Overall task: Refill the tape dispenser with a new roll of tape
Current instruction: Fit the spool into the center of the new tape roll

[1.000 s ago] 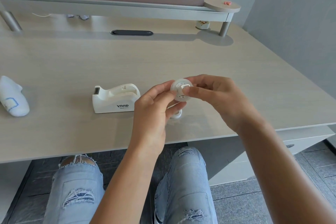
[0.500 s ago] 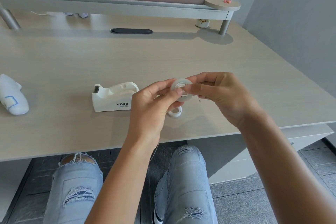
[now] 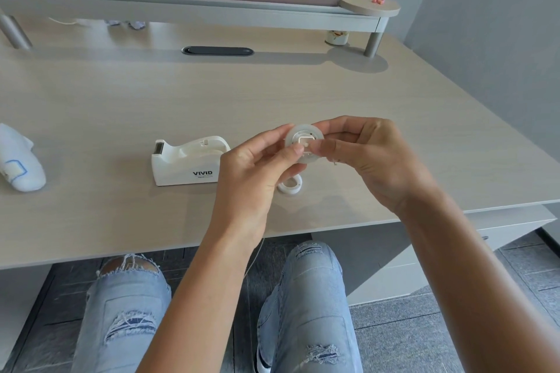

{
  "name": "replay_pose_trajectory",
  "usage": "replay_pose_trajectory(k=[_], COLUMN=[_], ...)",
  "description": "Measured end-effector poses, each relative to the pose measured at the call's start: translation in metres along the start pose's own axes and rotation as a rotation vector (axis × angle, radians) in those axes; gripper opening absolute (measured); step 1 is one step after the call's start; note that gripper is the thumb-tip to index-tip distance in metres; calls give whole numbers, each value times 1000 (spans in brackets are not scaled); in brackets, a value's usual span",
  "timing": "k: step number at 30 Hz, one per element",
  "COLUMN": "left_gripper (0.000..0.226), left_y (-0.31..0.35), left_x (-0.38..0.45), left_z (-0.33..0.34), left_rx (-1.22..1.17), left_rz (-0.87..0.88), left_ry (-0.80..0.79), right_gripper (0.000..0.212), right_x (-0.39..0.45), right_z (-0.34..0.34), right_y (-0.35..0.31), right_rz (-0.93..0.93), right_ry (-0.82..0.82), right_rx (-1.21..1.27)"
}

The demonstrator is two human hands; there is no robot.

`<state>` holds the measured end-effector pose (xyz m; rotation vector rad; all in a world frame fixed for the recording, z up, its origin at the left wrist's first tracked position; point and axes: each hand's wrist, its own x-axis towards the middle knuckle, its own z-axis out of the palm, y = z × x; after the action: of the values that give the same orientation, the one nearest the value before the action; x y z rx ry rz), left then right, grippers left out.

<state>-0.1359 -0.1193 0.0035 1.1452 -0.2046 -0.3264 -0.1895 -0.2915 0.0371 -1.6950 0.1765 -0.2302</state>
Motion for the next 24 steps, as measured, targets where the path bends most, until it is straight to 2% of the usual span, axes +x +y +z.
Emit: replay_pose_trajectory(k=[6, 11, 24], left_gripper=[31, 29, 21], left_y=[-3, -4, -2], left_x=[0, 2, 2], left_z=[2, 2, 1], left_rx=[62, 107, 143], left_rz=[30, 28, 41], left_ry=[24, 46, 116], right_gripper=[19, 28, 20], right_x=[-1, -1, 2], right_z=[1, 4, 12], right_y=[3, 3, 4], right_rz=[4, -7, 6], right_ry=[32, 50, 83], right_rx=[13, 8, -66])
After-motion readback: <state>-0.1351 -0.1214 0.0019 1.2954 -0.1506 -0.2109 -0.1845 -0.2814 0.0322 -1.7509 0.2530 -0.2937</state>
